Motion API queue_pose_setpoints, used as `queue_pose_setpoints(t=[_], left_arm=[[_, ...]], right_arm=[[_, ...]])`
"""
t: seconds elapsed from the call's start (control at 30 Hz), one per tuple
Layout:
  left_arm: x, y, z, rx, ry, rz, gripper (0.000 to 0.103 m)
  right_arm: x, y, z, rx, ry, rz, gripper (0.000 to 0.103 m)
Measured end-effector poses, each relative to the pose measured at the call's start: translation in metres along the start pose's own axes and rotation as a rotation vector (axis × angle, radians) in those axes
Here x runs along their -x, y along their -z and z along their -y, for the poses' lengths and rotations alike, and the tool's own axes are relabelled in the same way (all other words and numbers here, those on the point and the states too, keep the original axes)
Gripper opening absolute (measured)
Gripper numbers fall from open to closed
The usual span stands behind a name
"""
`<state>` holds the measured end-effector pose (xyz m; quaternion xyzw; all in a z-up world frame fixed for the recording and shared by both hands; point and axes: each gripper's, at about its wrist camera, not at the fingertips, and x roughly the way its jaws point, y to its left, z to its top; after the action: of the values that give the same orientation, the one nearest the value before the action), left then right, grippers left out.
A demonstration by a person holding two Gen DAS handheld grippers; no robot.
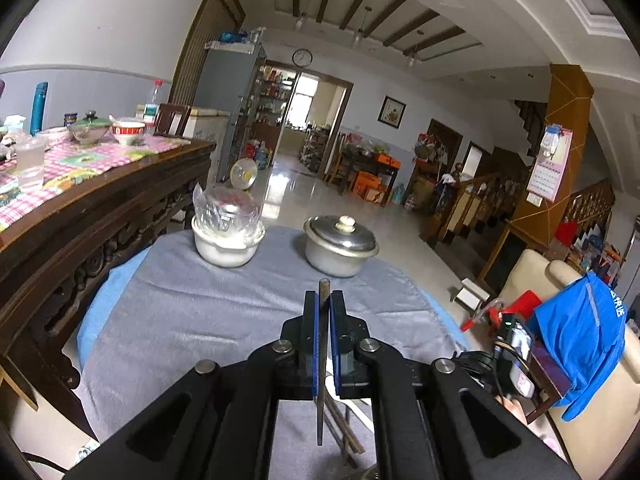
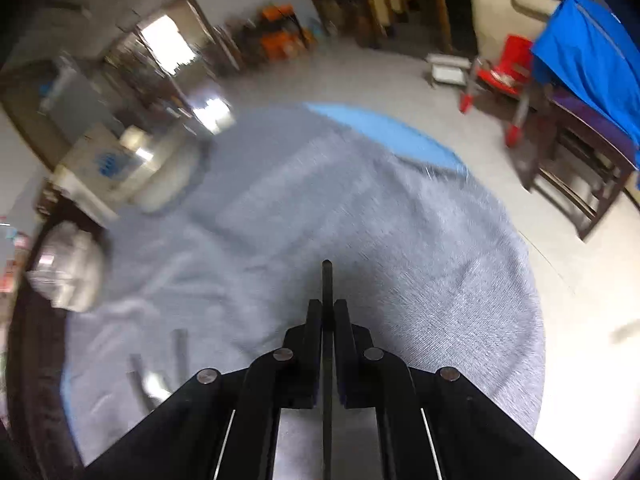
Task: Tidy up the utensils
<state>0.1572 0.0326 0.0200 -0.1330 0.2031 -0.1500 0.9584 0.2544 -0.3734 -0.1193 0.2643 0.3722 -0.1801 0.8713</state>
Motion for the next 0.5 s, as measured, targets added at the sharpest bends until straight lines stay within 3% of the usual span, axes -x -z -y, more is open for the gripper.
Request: queue_pose_setpoints(t=[0.17, 0.33, 0.5], left_arm=[[0.028, -0.007, 0.012, 0.001, 0.027, 0.045, 0.005], [0.052, -0.010, 0.026, 0.005, 0.064, 0.066, 0.005], [0.066, -0.006, 0.038, -0.005, 0.080, 0.077, 0.005]], right_arm=[[0.090, 0.007, -0.009, 0.026, -0.202, 0.207, 0.006], [0.171, 0.018, -0.022, 0.065, -0.344, 0.398, 0.006], [0.232, 0.032, -0.037, 0.123, -0.456, 0.499, 0.006]])
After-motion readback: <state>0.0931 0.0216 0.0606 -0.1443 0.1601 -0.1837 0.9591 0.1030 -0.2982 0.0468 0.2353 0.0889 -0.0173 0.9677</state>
